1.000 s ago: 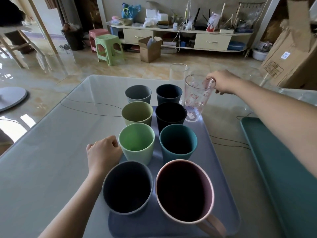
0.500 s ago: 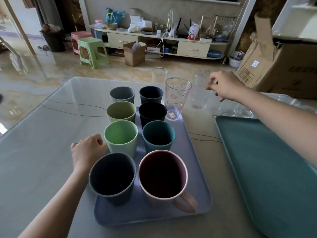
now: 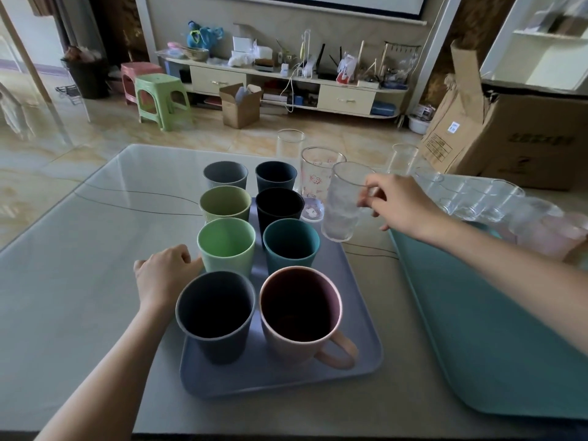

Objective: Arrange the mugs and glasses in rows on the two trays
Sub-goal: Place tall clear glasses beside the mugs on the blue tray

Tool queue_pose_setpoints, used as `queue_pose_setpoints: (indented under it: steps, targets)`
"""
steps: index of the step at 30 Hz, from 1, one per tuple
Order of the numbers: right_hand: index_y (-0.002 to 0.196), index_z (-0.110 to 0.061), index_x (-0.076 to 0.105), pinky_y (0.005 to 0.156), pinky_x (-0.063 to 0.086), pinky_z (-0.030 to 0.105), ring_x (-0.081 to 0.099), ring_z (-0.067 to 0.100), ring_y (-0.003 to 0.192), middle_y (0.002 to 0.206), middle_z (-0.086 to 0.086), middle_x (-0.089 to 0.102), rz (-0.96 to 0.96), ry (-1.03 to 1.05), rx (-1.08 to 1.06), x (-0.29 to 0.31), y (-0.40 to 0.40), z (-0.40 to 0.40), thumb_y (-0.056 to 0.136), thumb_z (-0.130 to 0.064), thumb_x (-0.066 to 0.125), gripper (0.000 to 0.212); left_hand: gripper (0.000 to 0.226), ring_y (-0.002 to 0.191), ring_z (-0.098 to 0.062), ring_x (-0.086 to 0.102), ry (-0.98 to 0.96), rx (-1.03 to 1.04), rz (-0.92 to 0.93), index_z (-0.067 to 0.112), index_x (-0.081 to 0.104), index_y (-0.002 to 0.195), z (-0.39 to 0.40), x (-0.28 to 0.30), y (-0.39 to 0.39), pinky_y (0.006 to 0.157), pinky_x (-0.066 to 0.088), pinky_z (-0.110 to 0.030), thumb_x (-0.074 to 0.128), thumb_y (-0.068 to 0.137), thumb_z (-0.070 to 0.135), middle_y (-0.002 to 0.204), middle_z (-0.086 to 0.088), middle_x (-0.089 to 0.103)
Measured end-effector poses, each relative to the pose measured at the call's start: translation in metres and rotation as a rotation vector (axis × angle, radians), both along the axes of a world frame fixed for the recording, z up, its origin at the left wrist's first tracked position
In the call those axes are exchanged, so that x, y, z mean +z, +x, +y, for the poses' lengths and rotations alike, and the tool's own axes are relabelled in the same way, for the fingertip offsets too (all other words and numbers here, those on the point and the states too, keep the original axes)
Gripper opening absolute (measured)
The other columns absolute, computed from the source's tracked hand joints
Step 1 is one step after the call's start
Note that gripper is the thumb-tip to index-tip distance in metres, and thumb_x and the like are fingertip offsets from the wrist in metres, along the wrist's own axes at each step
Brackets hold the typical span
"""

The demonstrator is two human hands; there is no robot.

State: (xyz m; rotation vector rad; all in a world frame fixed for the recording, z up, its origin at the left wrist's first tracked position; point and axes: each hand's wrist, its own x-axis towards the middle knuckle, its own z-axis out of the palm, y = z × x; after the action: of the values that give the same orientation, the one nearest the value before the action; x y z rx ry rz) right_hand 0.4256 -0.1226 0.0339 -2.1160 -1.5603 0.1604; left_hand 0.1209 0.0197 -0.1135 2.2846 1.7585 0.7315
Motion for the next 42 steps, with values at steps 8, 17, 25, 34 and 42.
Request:
queue_pose_setpoints:
  steps: [8, 17, 25, 34, 42]
  targets:
    - [0.085, -0.014, 0.059, 0.072, 0.056, 0.046, 0.061, 0.019, 0.077, 0.086, -0.003, 0.064, -0.063, -0.055, 0.038, -0.021, -0.014, 0.022, 0.091, -0.013, 0.058, 0.006, 0.041, 0.053, -0.025, 0.046, -0.002, -0.006, -0.024, 0.008, 0.052, 0.056, 0.001, 0.0, 0.0, 0.074, 0.029, -0.035, 0.033, 0.069, 0.042, 0.049, -0.004, 0.051]
    - [0.089, -0.018, 0.056, 0.067, 0.05, 0.036, 0.051, 0.011, 0.062, 0.086, 0.003, 0.06, -0.105, -0.145, 0.082, -0.028, -0.006, 0.024, 0.09, -0.023, 0.061, 0.008, 0.04, 0.053, -0.024, 0.046, 0.006, -0.004, -0.016, 0.007, 0.054, 0.058, 0.003, -0.002, 0.001, 0.075, 0.029, -0.036, 0.041, 0.08, 0.039, 0.05, -0.004, 0.052]
    - [0.114, -0.034, 0.054, 0.071, 0.053, 0.042, 0.061, 0.024, 0.077, 0.088, 0.003, 0.062, -0.082, -0.119, 0.074, 0.003, 0.002, 0.02, 0.084, -0.001, 0.037, 0.048, 0.043, 0.056, -0.026, 0.047, -0.001, 0.0, -0.008, 0.009, 0.053, 0.058, -0.002, 0.003, 0.001, 0.075, 0.029, -0.035, 0.029, 0.07, 0.043, 0.05, -0.003, 0.051]
    - [0.098, -0.018, 0.062, 0.055, 0.038, 0.027, 0.05, 0.011, 0.063, 0.095, 0.003, 0.064, -0.219, 0.069, 0.087, 0.045, -0.021, 0.102, 0.088, -0.004, 0.036, 0.032, 0.038, 0.054, -0.024, 0.043, -0.007, 0.006, -0.023, 0.01, 0.047, 0.055, -0.003, 0.002, 0.001, 0.073, 0.028, -0.034, 0.035, 0.077, 0.039, 0.049, -0.004, 0.05]
    - [0.109, -0.023, 0.065, 0.099, 0.03, 0.04, 0.048, 0.028, 0.118, 0.115, 0.005, 0.064, -0.62, -0.266, 0.064, 0.034, -0.025, 0.204, 0.091, -0.045, 0.053, 0.032, 0.032, 0.056, -0.021, 0.053, 0.002, 0.053, 0.08, 0.012, 0.057, 0.062, 0.008, -0.009, 0.005, 0.073, 0.028, -0.033, 0.046, 0.084, 0.033, 0.054, -0.001, 0.057]
